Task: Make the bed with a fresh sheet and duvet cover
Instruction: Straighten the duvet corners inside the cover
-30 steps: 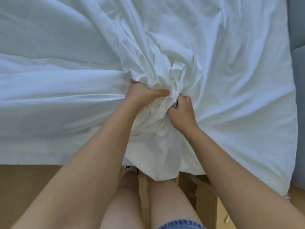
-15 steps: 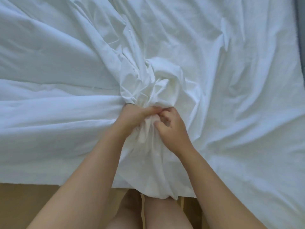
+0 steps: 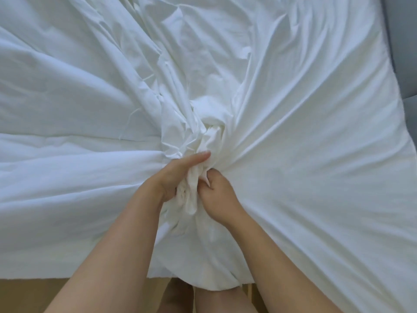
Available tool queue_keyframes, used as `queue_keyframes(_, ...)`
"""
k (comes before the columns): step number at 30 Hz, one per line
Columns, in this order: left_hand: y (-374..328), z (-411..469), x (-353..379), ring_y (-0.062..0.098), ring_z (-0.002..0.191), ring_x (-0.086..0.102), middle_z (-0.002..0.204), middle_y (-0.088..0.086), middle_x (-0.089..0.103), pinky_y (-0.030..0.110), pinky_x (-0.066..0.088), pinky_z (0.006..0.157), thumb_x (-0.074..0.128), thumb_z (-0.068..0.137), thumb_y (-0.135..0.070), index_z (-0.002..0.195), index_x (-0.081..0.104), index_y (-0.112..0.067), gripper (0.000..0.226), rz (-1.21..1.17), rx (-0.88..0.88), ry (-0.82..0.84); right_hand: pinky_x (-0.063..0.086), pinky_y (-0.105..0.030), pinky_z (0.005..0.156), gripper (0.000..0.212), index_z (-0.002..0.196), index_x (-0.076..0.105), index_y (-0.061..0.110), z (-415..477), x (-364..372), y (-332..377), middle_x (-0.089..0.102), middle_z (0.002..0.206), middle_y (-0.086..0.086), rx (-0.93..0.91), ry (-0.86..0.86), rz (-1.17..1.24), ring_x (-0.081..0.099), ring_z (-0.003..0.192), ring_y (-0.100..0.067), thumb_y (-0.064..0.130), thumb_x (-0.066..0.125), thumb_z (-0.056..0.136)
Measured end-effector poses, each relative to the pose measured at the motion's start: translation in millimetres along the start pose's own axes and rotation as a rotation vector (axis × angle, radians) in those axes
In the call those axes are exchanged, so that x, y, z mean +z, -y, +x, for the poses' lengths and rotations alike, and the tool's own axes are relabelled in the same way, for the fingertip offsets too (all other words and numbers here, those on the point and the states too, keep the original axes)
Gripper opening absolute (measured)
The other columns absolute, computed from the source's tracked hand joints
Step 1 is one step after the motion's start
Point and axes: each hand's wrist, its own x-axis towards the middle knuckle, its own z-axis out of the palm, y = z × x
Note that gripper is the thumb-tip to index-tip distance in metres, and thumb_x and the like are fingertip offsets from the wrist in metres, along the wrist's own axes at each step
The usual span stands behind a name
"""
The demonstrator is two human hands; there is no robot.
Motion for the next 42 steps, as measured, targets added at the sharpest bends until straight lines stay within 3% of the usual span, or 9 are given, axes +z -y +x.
queue_keyframes(3, -7, 4, 2, 0.019, 0.077, 0.071, 0.082, 0.006, 0.073, 0.030, 0.053, 0.068, 0.081, 0.062, -0.026, 0.090, 0.071, -0.013, 0.032, 0.118, -0.086, 0.024, 0.046, -0.024, 0.088, 0.028, 0.117, 0.060, 0.020, 0, 4, -1, 0.062, 0.114, 0.004, -0.100, -0.032, -0.024, 0.057, 0.105, -0.010, 0.016, 0.044, 0.095)
queue_keyframes(10, 2, 1, 2, 0.026, 0.074, 0.069, 0.081, 0.008, 0.069, 0.037, 0.057, 0.068, 0.070, 0.075, -0.003, 0.093, 0.067, -0.010, 0.020, -0.030, -0.023, -0.143, 0.033, -0.028, 0.066, 0.036, 0.060, 0.039, 0.025, -7, -12, -26, 0.041, 0.069, 0.009, -0.047, -0.249, -0.190, 0.043, 0.070, -0.015, 0.023, 0.059, 0.091)
queue_keyframes(13, 14, -15, -10, 0.025, 0.078, 0.069, 0.080, 0.005, 0.070, 0.036, 0.055, 0.067, 0.074, 0.068, -0.004, 0.090, 0.068, -0.012, 0.024, -0.137, 0.046, -0.232, 0.038, -0.029, 0.088, 0.026, 0.095, 0.054, 0.021, -12, -16, -36, 0.044, 0.100, 0.008, 0.046, -0.180, -0.288, 0.042, 0.102, -0.017, 0.042, 0.065, 0.083)
queue_keyframes(16, 27, -32, -30, 0.025, 0.079, 0.068, 0.079, 0.002, 0.070, 0.034, 0.054, 0.066, 0.073, 0.053, -0.007, 0.086, 0.068, -0.012, 0.035, -0.216, 0.106, -0.345, 0.025, -0.038, 0.110, 0.092, 0.144, 0.023, 0.025, -17, -22, -43, 0.022, 0.145, 0.004, 0.159, 0.003, -0.451, 0.020, 0.134, -0.019, 0.068, 0.061, 0.072)
queue_keyframes(21, 30, -28, -10, 0.014, 0.084, 0.063, 0.091, -0.004, 0.066, 0.030, 0.053, 0.074, 0.074, 0.066, -0.002, 0.092, 0.064, -0.020, 0.034, 0.040, 0.224, -0.536, 0.001, -0.051, 0.117, 0.120, 0.146, -0.023, 0.029, -24, -14, -40, -0.026, 0.154, 0.002, 0.092, 0.210, -0.646, -0.022, 0.143, -0.021, 0.067, 0.064, 0.071)
queue_keyframes(27, 34, -20, -14, 0.023, 0.093, 0.065, 0.096, 0.003, 0.067, 0.033, 0.053, 0.074, 0.072, 0.069, -0.004, 0.103, 0.063, -0.013, 0.036, 0.091, 0.058, -0.380, 0.009, -0.048, 0.116, 0.106, 0.145, -0.027, 0.022, -21, -5, -64, -0.019, 0.155, -0.015, -0.014, 0.121, -0.976, -0.009, 0.144, -0.036, 0.024, 0.061, 0.086)
queue_keyframes(32, 34, -13, -15, 0.025, 0.093, 0.063, 0.094, 0.001, 0.067, 0.034, 0.051, 0.074, 0.065, 0.081, -0.005, 0.100, 0.064, -0.014, 0.022, 0.007, 0.004, -0.377, 0.046, -0.036, 0.069, 0.066, 0.111, 0.054, -0.002, 12, 3, -80, 0.058, 0.096, -0.018, -0.152, -0.296, -0.717, 0.058, 0.084, -0.038, 0.010, 0.079, 0.051)
queue_keyframes(36, 36, -7, 1, 0.013, 0.095, 0.061, 0.106, -0.006, 0.063, 0.028, 0.050, 0.078, 0.072, 0.080, -0.012, 0.118, 0.056, -0.018, 0.042, 0.080, 0.130, -0.453, 0.029, -0.029, 0.059, 0.016, 0.093, 0.044, 0.014, 29, -11, -69, 0.050, 0.079, 0.002, -0.008, -0.135, -0.590, 0.046, 0.072, -0.022, 0.009, 0.053, 0.081)
queue_keyframes(42, 36, -14, -3, 0.014, 0.096, 0.059, 0.108, -0.004, 0.062, 0.024, 0.049, 0.074, 0.074, 0.076, -0.009, 0.117, 0.057, -0.014, 0.045, 0.187, 0.156, -0.561, 0.032, -0.032, 0.056, 0.033, 0.082, 0.037, 0.016, 22, -45, -54, 0.045, 0.068, 0.002, -0.120, 0.159, -0.693, 0.047, 0.069, -0.024, 0.035, 0.064, 0.083)
